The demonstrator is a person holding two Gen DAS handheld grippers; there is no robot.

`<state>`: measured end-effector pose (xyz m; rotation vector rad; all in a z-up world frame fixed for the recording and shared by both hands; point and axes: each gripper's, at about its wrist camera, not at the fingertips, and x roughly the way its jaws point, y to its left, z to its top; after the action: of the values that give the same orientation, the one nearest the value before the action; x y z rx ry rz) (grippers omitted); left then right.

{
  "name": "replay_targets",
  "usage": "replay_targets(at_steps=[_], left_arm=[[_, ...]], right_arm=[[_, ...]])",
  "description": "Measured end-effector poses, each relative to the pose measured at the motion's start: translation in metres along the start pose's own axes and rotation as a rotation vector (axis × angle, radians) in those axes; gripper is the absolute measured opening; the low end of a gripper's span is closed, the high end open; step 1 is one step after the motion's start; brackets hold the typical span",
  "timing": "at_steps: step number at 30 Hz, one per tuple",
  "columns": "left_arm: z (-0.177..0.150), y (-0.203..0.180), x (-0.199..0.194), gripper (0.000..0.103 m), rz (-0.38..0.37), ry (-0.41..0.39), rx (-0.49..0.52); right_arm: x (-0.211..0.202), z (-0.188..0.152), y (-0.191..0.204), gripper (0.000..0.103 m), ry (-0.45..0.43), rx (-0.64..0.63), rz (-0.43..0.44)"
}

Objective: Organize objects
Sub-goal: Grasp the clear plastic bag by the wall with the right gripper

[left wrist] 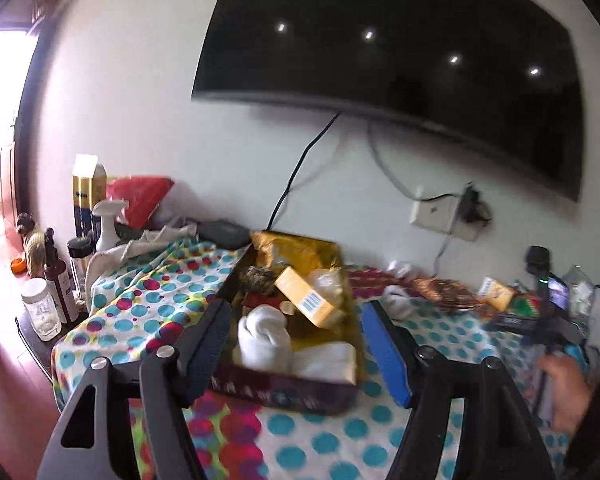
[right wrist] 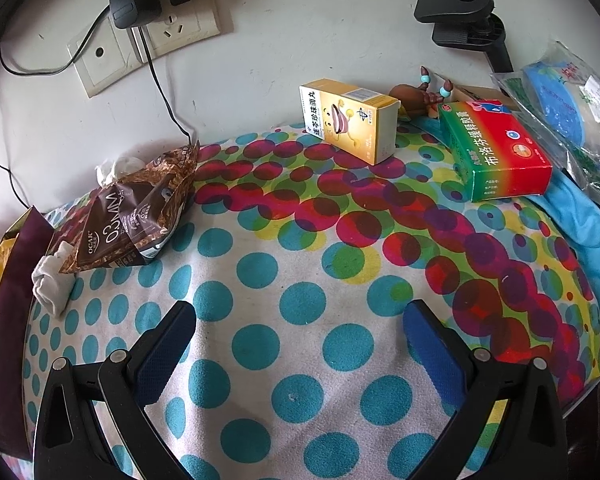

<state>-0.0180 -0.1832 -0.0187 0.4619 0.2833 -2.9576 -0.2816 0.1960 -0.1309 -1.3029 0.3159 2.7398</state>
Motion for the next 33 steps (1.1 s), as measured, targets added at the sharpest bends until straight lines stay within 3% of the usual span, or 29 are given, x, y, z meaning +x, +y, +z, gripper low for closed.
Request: replay_targets(at_steps=[4, 6, 9, 11, 16, 20, 23, 27, 28, 33], left_arm=[[-0.019, -0.014, -0.016, 0.071, -0.008, -0.019, 0.06], [-0.025, -0.022, -0.009, 0.071, -0.001, 0.042, 0.114], [-0.032, -0.023, -0.008, 0.071, 0.001, 0.062, 0.129], [-0.033, -0.019, -0.006, 0.071, -0.009, 0.075, 0.102], [-0.034, -0.008, 0.005, 0.071, 0.032, 0.113, 0.085], [-0.034, 0.003, 0.008, 0.071, 0.034, 0.132, 0.055], [-0.032, 0.007, 0.009, 0.071, 0.027, 0.133, 0.038], [-0.032, 0.007, 0.011, 0.071, 0.015, 0.143, 0.043], [-0.033, 0.009, 0.013, 0.071, 0.01, 0.154, 0.034], [-0.033, 0.014, 0.015, 0.071, -0.005, 0.171, -0.008]], right_arm=[[-0.002, -0.001, 0.005, 0.103, 0.015, -0.035, -0.052], [-0.009, -0.001, 0.02, 0.103, -0.019, -0.069, -0.105], [-0.032, 0.01, 0.049, 0.103, -0.105, -0.075, -0.001], [-0.033, 0.027, 0.084, 0.103, -0.097, -0.144, 0.061], [-0.005, 0.065, 0.167, 0.103, -0.064, -0.267, 0.112], [0.049, 0.087, 0.201, 0.103, 0.041, -0.228, 0.051], [0.071, 0.099, 0.206, 0.103, 0.043, -0.171, -0.022], [0.095, 0.106, 0.213, 0.103, 0.113, -0.133, -0.003], [0.102, 0.104, 0.218, 0.103, 0.128, -0.161, -0.062], [0.105, 0.097, 0.227, 0.1, 0.101, -0.185, -0.099]])
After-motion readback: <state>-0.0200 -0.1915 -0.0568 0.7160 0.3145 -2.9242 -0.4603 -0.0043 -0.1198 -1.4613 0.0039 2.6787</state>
